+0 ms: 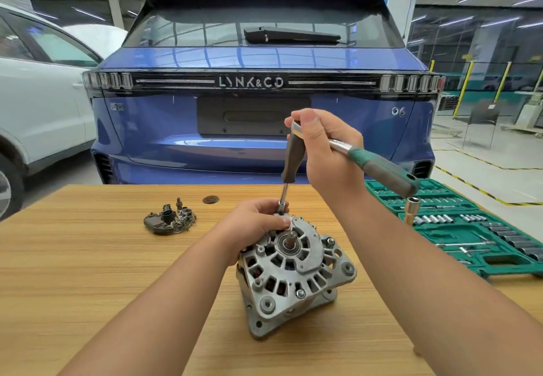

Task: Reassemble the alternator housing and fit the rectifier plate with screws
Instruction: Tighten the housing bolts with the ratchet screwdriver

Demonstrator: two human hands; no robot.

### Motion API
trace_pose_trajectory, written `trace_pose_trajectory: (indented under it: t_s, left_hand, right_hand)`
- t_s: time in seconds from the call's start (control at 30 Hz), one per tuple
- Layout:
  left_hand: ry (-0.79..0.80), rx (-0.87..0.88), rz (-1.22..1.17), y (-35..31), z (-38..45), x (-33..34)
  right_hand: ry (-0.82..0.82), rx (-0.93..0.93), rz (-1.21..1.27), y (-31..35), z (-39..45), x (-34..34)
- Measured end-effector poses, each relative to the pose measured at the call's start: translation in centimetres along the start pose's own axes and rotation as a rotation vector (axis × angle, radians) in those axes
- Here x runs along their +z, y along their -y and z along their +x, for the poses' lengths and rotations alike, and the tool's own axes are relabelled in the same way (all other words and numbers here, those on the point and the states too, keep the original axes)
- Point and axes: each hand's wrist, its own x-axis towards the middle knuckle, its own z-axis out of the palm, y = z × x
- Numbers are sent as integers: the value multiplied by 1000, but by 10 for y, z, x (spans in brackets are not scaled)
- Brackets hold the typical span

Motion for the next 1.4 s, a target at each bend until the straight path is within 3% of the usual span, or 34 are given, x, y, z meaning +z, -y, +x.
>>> trace_pose_trajectory:
  t_s: [0.1, 0.17, 0.33, 0.5, 0.97, 1.07, 1.13, 1.17, 1.27, 1.4]
  left_hand:
    - [-1, 1, 1, -1, 0, -1]
    - [-8, 1, -6, -1, 0, 0]
    - [-42, -22, -73, 0, -4, 5]
    - [-5, -61, -99, -3, -4, 3]
    - [-14, -36, -110, -2, -6, 4]
    - [-23, -31, -89, -2, -5, 5]
    - [-25, -24, -70, -2, -5, 5]
    - [-26, -21, -66, -1, -5, 5]
    - [-15, -9, -56, 0, -5, 4]
    - [-13, 2, -22, -1, -6, 3]
  right_hand:
    - [-60, -28, -5, -1, -2, 5]
    - [-60, 52, 93, -3, -4, 9]
    - [101, 477, 554, 0, 9, 8]
    - [281, 786, 683, 7, 30, -9]
    - [370, 797, 586, 18, 35, 11]
    - [233, 761, 743, 14, 31, 10]
    - [178, 626, 746, 8, 22, 11]
    - [173, 494, 678, 4, 17, 13]
    - [138, 22, 160, -4, 7, 17]
    - [212, -281, -230, 2, 15, 8]
